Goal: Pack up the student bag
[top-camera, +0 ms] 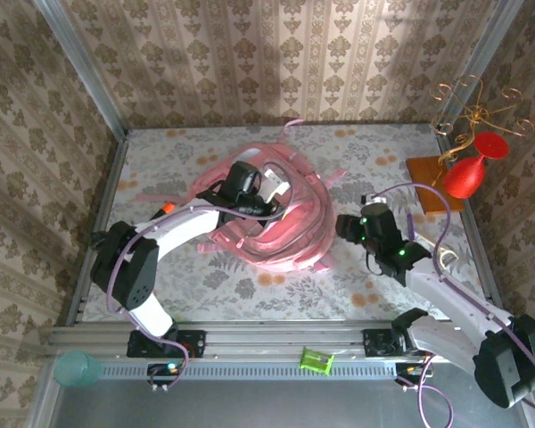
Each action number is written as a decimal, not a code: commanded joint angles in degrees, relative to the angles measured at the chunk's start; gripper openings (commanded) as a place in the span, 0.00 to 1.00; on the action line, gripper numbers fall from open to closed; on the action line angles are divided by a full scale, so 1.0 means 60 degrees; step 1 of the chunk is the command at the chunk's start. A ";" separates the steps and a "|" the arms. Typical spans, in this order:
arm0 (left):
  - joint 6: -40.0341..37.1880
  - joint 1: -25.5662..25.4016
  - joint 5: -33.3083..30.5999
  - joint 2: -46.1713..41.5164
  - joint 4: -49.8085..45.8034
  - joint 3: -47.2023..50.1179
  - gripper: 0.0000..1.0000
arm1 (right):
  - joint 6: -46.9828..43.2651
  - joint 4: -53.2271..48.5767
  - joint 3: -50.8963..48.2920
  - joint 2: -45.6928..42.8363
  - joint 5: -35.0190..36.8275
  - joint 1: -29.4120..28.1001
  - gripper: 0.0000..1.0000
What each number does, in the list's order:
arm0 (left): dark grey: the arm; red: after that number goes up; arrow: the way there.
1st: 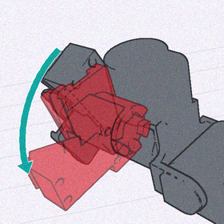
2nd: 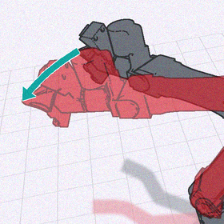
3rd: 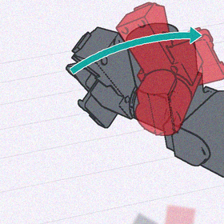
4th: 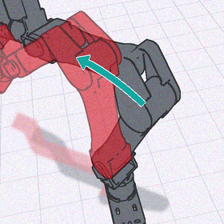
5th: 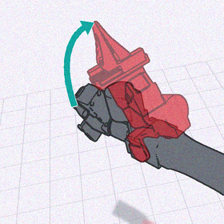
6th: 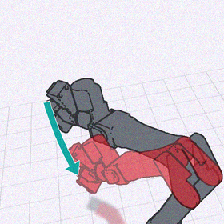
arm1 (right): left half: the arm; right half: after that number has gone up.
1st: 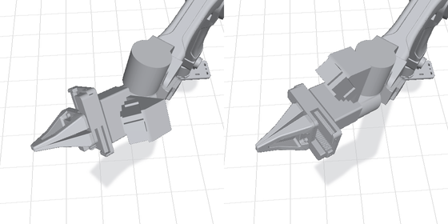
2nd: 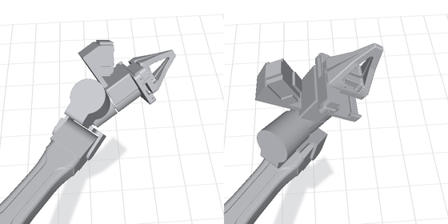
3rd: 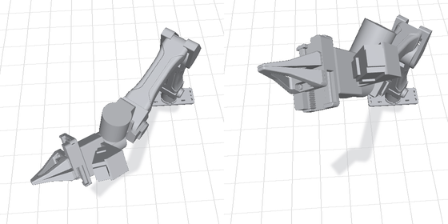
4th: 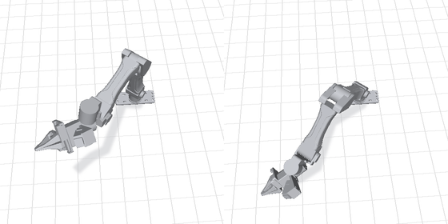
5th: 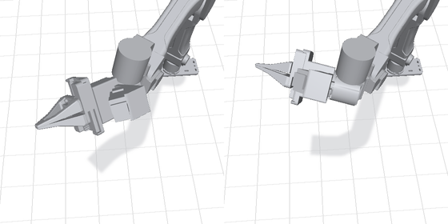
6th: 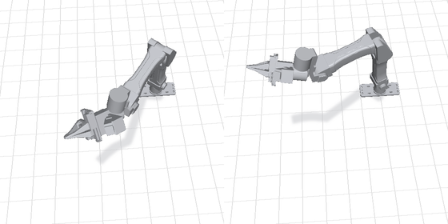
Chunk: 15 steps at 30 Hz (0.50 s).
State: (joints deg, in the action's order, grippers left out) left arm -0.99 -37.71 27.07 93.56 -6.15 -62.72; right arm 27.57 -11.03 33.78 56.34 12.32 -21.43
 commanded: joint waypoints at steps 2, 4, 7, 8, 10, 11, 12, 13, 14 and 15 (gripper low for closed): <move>0.0409 0.0371 0.0336 -0.0591 0.1087 0.0287 0.00 | -0.0955 -0.2341 0.0598 0.0374 0.1124 0.1519 0.69; 0.0548 0.0426 0.0338 -0.0636 0.1390 0.0425 0.00 | -0.1069 -0.2512 0.0862 0.0864 0.1105 0.2341 0.73; 0.0800 0.0454 0.0538 -0.0677 0.1953 0.0642 0.00 | -0.1737 -0.2439 0.1292 0.1861 0.1157 0.3350 0.75; 0.0871 0.0455 0.0614 -0.0678 0.2101 0.0669 0.00 | -0.2088 -0.2337 0.1443 0.2320 0.1110 0.3622 0.75; 0.1048 0.0456 0.0753 -0.0663 0.2390 0.0750 0.00 | -0.2449 -0.2295 0.1827 0.3131 0.0890 0.4234 0.74; 0.1132 0.0456 0.0815 -0.0655 0.2546 0.0790 0.00 | -0.2556 -0.2272 0.1974 0.3545 0.0405 0.4606 0.73; 0.1215 0.0456 0.0867 -0.0643 0.2684 0.0826 0.00 | -0.2557 -0.2294 0.2132 0.3831 0.0108 0.4827 0.72; 0.1220 0.0456 0.0943 -0.0643 0.2735 0.0843 0.00 | -0.2633 -0.2198 0.2223 0.4171 0.0283 0.4860 0.72; 0.1209 0.0456 0.0997 -0.0650 0.2729 0.0840 0.00 | -0.2778 -0.2065 0.2288 0.4455 0.0501 0.4874 0.72; 0.1189 0.0463 0.1016 -0.0672 0.2698 0.0838 0.00 | -0.2850 -0.2090 0.2475 0.4753 0.0524 0.4985 0.71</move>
State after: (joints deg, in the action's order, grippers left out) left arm 4.82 -35.53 30.92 91.33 3.73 -57.49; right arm 14.26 -22.55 46.37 81.67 15.68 7.68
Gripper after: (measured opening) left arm 0.077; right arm 0.717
